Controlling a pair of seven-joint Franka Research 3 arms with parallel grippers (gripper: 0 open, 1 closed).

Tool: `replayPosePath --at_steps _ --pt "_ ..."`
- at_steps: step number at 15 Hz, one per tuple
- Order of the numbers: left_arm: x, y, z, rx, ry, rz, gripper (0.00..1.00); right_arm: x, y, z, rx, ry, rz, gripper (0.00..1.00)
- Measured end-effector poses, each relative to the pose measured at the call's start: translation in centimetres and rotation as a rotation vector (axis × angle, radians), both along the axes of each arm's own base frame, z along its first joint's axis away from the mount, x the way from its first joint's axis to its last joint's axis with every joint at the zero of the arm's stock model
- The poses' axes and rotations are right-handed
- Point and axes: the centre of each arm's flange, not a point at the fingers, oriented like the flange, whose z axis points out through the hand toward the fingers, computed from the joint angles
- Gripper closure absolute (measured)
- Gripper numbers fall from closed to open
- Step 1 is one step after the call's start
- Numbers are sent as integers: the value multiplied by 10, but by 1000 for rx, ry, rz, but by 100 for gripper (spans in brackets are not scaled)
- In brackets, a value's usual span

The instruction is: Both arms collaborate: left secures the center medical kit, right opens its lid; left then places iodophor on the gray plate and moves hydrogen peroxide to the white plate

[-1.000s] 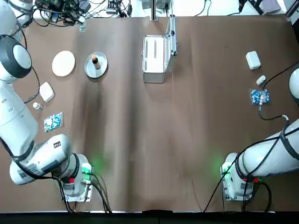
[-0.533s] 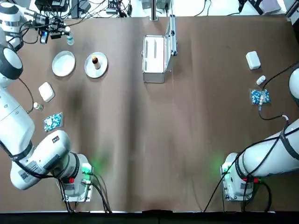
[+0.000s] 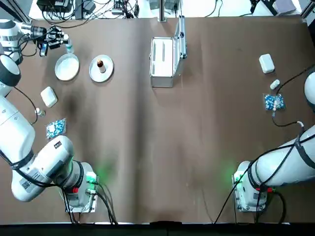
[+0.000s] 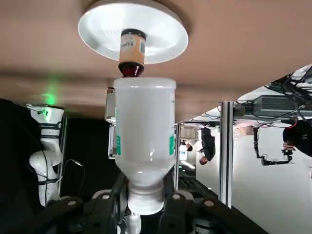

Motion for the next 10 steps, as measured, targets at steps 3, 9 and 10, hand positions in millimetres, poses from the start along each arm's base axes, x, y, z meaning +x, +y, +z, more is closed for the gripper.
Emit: replayPosePath --at_steps 3,9,10 --pt "-9 15 -22 -31 23 33 67 0 3 -1 0 1 5 1" --pt "-25 36 -61 -47 -29 51 67 0 5 -3 -1 5 9 1" --pt "-27 39 -66 -44 -37 53 67 0 5 -3 -1 6 9 1"
